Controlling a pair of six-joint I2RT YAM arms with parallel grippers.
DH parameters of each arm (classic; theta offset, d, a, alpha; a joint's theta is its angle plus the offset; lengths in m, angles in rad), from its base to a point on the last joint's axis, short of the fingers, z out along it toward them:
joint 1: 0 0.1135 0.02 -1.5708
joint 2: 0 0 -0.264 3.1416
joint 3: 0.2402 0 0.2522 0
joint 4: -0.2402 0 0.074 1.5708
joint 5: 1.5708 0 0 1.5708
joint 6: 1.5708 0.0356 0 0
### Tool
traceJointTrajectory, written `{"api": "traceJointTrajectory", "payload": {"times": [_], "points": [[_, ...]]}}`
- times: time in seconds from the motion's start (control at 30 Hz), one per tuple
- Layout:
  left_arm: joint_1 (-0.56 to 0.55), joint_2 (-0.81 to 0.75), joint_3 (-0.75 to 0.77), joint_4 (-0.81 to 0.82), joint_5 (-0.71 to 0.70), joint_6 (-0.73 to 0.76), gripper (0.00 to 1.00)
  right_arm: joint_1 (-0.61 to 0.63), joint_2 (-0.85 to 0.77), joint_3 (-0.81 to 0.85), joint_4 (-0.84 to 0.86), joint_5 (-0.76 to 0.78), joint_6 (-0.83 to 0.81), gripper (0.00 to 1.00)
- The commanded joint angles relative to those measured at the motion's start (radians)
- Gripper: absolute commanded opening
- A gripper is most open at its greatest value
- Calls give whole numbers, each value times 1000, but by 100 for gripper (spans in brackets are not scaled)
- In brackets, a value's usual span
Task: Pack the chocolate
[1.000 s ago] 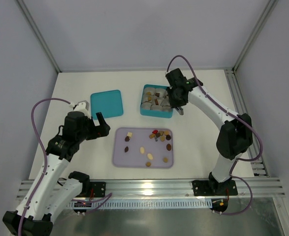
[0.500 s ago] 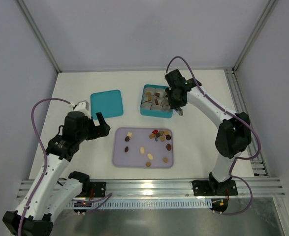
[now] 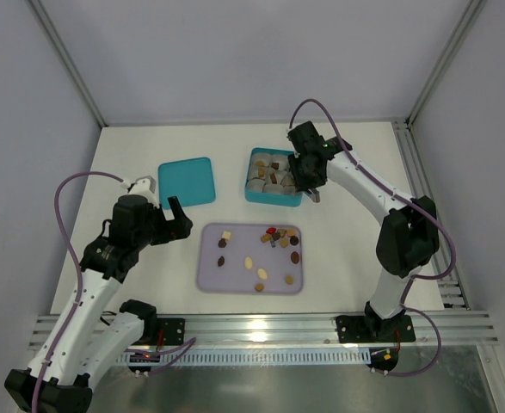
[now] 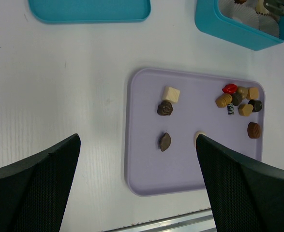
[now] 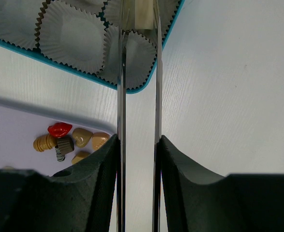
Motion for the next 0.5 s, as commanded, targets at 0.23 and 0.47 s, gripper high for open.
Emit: {"api": "traceJointTrajectory", "payload": {"times": [0.23, 0.47], "points": [[-2, -5, 6, 8, -8, -6, 100, -4, -93, 74, -20, -14, -5, 40], [-2, -5, 6, 8, -10, -6, 100, 25, -185, 67, -46, -34, 6, 41]]}}
